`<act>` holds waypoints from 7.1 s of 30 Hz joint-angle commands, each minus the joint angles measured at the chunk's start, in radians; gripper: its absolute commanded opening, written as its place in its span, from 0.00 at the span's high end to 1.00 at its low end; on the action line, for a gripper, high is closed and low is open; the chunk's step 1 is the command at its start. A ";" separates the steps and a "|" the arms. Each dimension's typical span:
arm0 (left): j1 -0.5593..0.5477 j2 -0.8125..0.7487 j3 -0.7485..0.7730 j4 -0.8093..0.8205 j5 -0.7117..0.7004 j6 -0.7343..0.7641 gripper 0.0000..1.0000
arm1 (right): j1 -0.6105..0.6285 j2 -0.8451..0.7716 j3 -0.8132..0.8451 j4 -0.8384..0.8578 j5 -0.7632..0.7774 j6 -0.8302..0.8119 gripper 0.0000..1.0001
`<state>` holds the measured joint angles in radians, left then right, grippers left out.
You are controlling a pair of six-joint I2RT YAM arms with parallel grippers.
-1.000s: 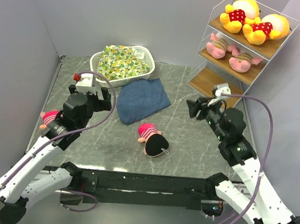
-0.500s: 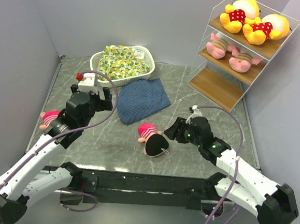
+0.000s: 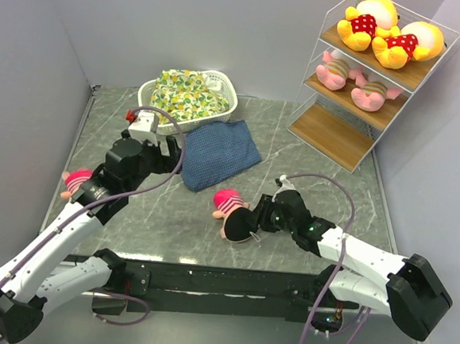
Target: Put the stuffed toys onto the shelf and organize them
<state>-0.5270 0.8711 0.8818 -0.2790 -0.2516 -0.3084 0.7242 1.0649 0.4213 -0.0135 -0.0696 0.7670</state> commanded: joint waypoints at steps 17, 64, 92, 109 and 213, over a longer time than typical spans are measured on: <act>-0.002 0.112 0.031 0.099 0.653 -0.409 0.02 | 0.057 -0.437 -0.217 0.421 0.103 -0.035 1.00; -0.022 0.123 -0.001 0.000 1.117 0.469 0.99 | 0.166 -0.181 0.757 -0.454 -0.292 -0.462 0.19; -0.025 -0.182 -0.256 0.170 1.264 0.741 0.99 | 0.021 0.151 0.919 -0.539 -0.676 -0.485 0.24; -0.025 -0.202 -0.277 0.221 1.246 0.721 0.99 | 0.057 0.237 0.834 -0.425 -0.884 -0.469 0.41; -0.021 -0.354 -0.228 0.359 0.120 0.249 0.04 | -0.667 0.859 0.731 0.449 -0.199 -1.974 0.29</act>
<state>-0.5529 0.5323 0.6586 0.0418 -0.1055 -0.0647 0.0525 1.9617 1.0904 0.5213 -0.2474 -1.2160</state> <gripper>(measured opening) 0.966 0.725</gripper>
